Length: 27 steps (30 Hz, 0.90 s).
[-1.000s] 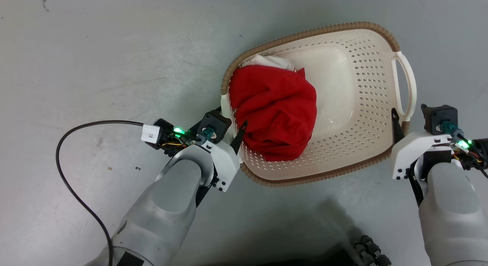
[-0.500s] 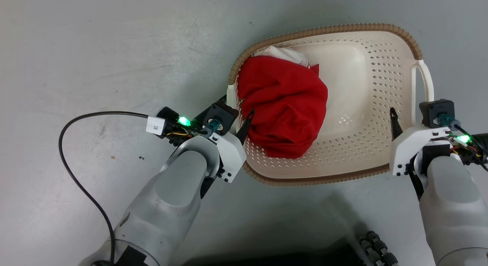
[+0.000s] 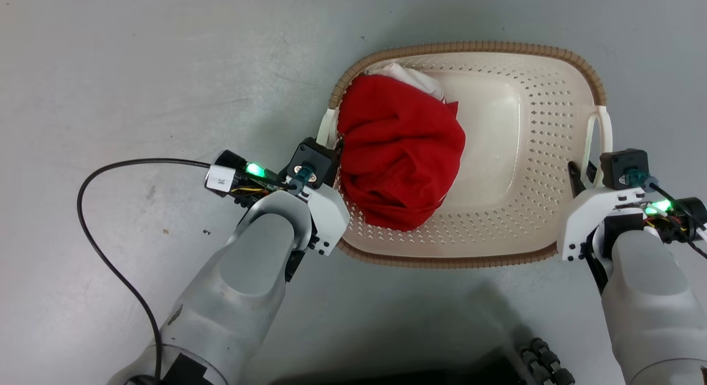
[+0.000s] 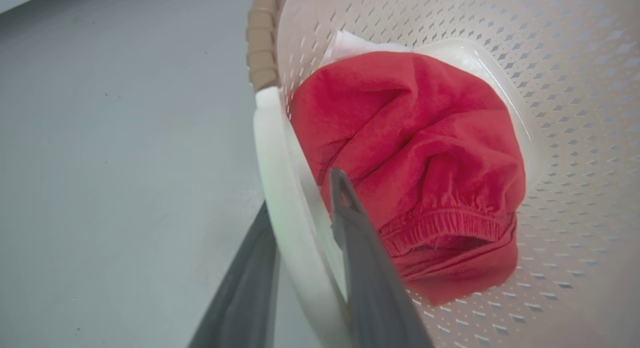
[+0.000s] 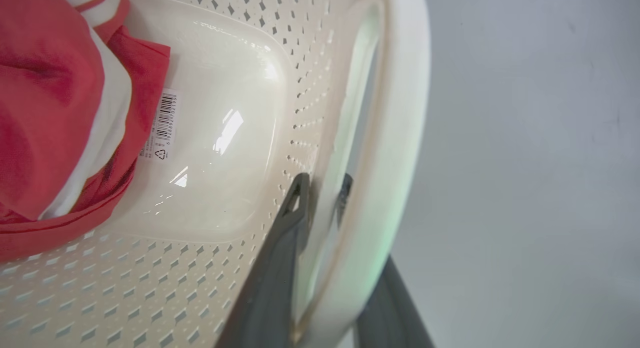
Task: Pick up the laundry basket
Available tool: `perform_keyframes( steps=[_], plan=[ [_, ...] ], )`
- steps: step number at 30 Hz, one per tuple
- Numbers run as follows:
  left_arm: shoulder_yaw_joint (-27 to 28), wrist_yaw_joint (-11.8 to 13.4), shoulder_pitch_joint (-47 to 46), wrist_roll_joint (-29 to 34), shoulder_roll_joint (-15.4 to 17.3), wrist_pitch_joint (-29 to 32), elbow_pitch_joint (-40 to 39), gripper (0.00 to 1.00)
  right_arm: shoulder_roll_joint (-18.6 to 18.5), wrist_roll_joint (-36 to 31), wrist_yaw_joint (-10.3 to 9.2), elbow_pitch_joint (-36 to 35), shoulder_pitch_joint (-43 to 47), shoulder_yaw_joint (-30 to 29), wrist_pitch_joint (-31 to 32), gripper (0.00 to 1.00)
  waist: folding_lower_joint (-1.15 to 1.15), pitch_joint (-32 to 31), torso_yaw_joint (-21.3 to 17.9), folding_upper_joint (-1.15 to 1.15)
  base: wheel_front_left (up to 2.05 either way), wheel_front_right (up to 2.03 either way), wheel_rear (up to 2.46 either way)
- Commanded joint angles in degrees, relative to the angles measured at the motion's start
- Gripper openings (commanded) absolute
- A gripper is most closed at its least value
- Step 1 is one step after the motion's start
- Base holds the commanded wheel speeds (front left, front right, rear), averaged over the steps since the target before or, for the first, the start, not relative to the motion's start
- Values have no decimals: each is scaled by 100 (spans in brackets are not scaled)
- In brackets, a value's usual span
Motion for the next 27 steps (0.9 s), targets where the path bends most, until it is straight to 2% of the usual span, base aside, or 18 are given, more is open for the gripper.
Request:
perform_keyframes(
  steps=[1, 13, 27],
  plan=[
    [-68, -98, 87, 72, -51, -49, -39, 0, -65, -58, -41, -11, 38, -13, -8, 0, 0, -60, -1, 0, 0, 0, 0],
    [-83, -131, 310, -109, -40, -51, -44, 0, -132, -183, -41, 62, 188, -5, -4, 0, 0, -655, 67, 0, 0, 0, 0],
    [-57, -29, 709, -575, -34, -48, 232, 0, -16, -148, -42, 132, 562, 314, -9, 0, 0, -1766, 199, 0, 0, 0, 0]
  ],
)
